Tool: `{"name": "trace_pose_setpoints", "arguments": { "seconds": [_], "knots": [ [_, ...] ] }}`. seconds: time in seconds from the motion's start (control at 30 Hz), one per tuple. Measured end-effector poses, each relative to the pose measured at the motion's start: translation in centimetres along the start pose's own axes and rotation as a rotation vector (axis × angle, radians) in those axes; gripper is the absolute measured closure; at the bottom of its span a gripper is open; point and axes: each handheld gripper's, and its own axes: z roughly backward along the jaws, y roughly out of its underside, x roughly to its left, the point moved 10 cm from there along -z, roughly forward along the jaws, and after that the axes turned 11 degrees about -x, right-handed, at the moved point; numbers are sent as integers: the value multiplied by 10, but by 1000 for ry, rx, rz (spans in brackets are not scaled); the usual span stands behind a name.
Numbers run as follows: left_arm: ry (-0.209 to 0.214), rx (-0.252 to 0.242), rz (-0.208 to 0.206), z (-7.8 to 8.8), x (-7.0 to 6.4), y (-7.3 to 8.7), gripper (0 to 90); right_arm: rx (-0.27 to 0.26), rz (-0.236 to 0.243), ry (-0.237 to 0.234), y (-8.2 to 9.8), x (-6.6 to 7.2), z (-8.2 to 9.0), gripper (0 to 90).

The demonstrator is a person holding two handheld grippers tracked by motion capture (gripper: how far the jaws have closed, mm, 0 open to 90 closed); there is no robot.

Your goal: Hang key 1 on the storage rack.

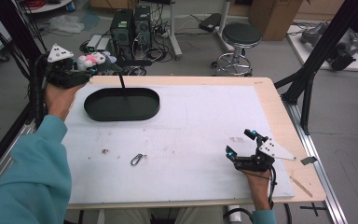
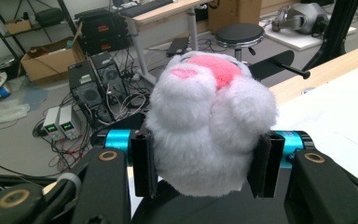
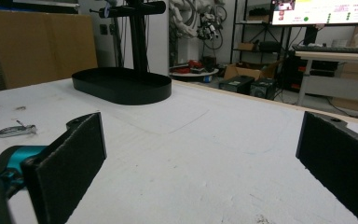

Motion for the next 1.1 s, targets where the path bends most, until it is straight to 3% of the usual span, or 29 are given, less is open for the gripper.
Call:
{"name": "trace_pose_setpoints", "arguments": {
  "seconds": [0.5,0.63,0.7,0.87,1.1],
  "knots": [
    [28,9,2,-14,-17,2,532,3,-7,-4,1,1,0,6],
    [39,31,3,-13,-20,5,532,3,-2,1,2,0,0,6],
    [43,19,22,-12,-23,6,532,-1,5,1,3,-1,0,6],
    [47,34,40,-9,-24,20,532,6,-4,2,5,0,0,6],
    [50,37,31,-4,-28,24,532,11,-6,0,6,1,-1,6]
  ]
}}
